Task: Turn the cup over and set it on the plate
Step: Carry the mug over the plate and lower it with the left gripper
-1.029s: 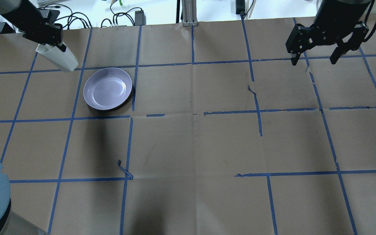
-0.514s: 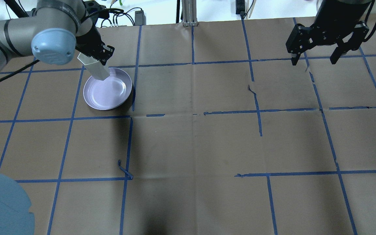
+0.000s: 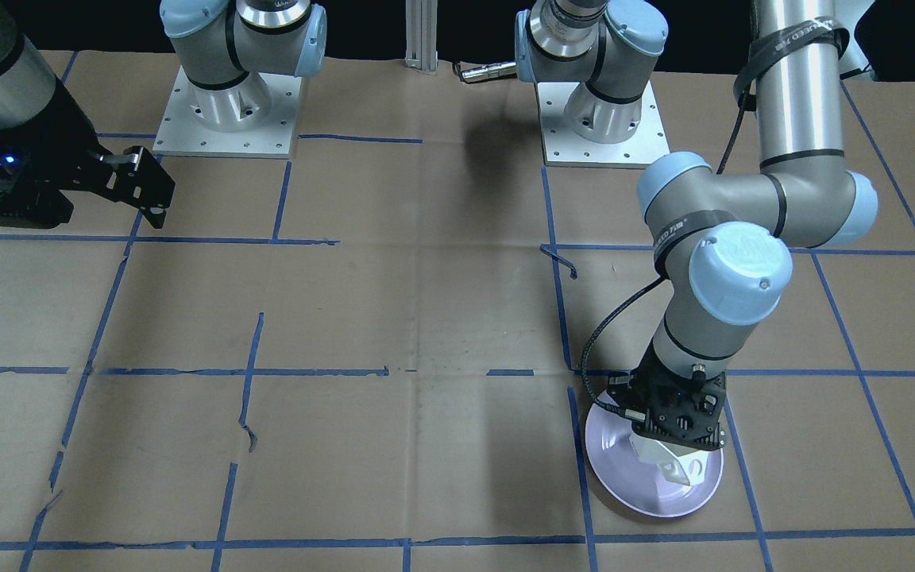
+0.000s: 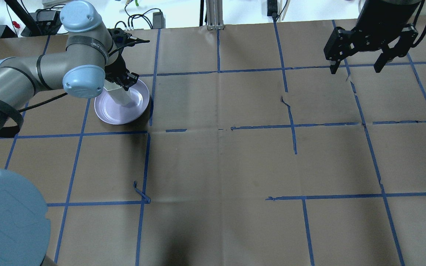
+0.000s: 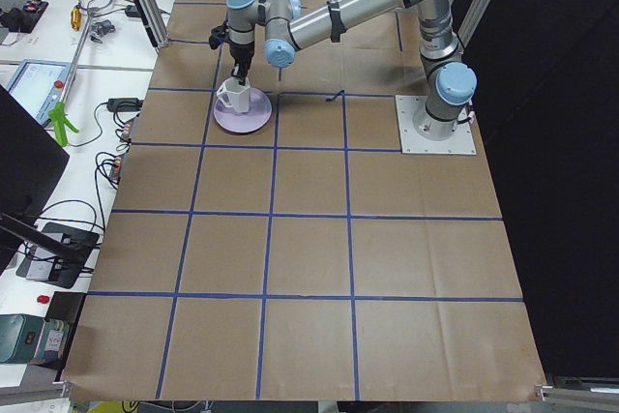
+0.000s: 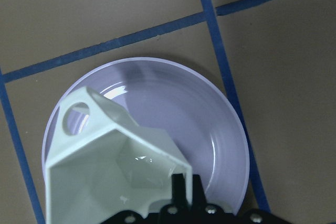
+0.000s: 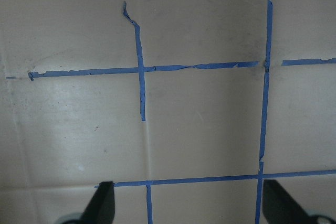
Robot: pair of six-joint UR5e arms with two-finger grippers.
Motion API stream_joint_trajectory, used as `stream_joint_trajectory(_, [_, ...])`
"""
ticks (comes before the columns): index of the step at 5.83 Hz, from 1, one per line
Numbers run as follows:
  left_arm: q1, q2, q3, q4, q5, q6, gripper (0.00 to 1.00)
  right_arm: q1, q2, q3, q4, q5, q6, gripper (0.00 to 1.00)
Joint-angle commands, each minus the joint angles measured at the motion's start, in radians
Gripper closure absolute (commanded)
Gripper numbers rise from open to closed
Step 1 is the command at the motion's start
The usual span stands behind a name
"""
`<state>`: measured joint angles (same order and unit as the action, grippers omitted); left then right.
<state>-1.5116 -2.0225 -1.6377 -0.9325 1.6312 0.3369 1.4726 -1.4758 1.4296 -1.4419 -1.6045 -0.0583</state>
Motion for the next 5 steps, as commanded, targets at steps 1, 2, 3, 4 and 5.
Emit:
stream_joint_trajectory(1, [0.001,0.001,-0.002,-0.014,0.002,0.002,0.85,0.000,0.000,0.000,0.000,0.000,0.000,0.00])
stream_joint_trajectory(2, [0.001,0.001,-0.002,-0.025,0.002,-0.009,0.12,0.000,0.000,0.000,0.000,0.000,0.000,0.00])
stream_joint_trajectory(3, [0.001,0.001,0.002,-0.023,0.002,-0.009,0.01,0.000,0.000,0.000,0.000,0.000,0.000,0.00])
stream_joint_trajectory(4, [0.001,0.005,0.015,-0.025,0.005,-0.009,0.01,0.000,0.000,0.000,0.000,0.000,0.000,0.00])
stream_joint_trajectory(5, [-0.004,0.024,0.030,-0.054,0.068,-0.009,0.01,0.000,0.000,0.000,0.000,0.000,0.000,0.00])
